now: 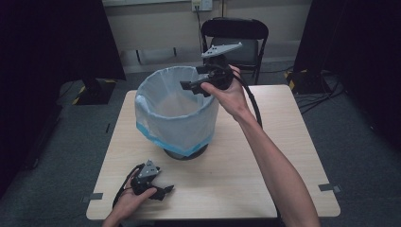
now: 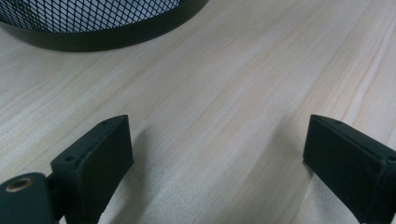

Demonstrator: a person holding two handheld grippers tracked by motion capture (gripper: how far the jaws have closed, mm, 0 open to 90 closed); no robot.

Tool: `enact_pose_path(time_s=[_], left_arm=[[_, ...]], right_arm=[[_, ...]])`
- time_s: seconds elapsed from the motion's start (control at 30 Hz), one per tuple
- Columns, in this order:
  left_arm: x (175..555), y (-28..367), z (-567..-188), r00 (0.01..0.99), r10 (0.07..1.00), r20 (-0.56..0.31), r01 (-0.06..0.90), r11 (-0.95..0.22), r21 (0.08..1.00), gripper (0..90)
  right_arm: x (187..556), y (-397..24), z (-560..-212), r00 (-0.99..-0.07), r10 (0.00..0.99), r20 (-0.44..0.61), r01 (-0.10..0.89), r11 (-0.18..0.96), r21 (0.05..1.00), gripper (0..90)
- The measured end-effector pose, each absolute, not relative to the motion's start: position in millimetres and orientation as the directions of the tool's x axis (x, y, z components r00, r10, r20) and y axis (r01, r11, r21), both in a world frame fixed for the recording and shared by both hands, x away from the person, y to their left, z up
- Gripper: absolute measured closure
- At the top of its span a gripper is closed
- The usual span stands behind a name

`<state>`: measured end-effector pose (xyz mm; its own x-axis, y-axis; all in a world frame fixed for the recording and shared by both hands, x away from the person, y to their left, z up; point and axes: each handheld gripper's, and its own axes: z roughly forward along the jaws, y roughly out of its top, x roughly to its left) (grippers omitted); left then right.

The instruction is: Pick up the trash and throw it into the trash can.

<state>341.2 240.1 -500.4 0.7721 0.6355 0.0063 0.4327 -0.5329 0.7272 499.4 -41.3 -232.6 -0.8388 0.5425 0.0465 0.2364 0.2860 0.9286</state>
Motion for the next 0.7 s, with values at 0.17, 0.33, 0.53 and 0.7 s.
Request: enact_pose_path(time_s=[0.17, 0.33, 0.53, 0.7], left_arm=[[341, 240, -500, 0.773, 0.634, 0.002, 0.436, -0.534, 0.724, 7.6], [341, 241, -500, 0.775, 0.632, 0.011, 0.43, -0.541, 0.723, 7.6], [341, 241, -500, 0.775, 0.632, 0.01, 0.431, -0.539, 0.724, 7.6], [341, 240, -500, 0.775, 0.632, 0.011, 0.43, -0.54, 0.723, 7.6]], right_arm=[[496, -56, -234, -0.822, 0.568, 0.04, 0.236, 0.276, 0.932, 14.9], [493, -68, -236, -0.795, 0.606, 0.005, 0.227, 0.29, 0.93, 13.9], [489, -89, -245, -0.781, 0.625, 0.016, 0.243, 0.28, 0.929, 13.9], [486, -106, -246, -0.764, 0.645, 0.017, 0.252, 0.273, 0.928, 13.9]])
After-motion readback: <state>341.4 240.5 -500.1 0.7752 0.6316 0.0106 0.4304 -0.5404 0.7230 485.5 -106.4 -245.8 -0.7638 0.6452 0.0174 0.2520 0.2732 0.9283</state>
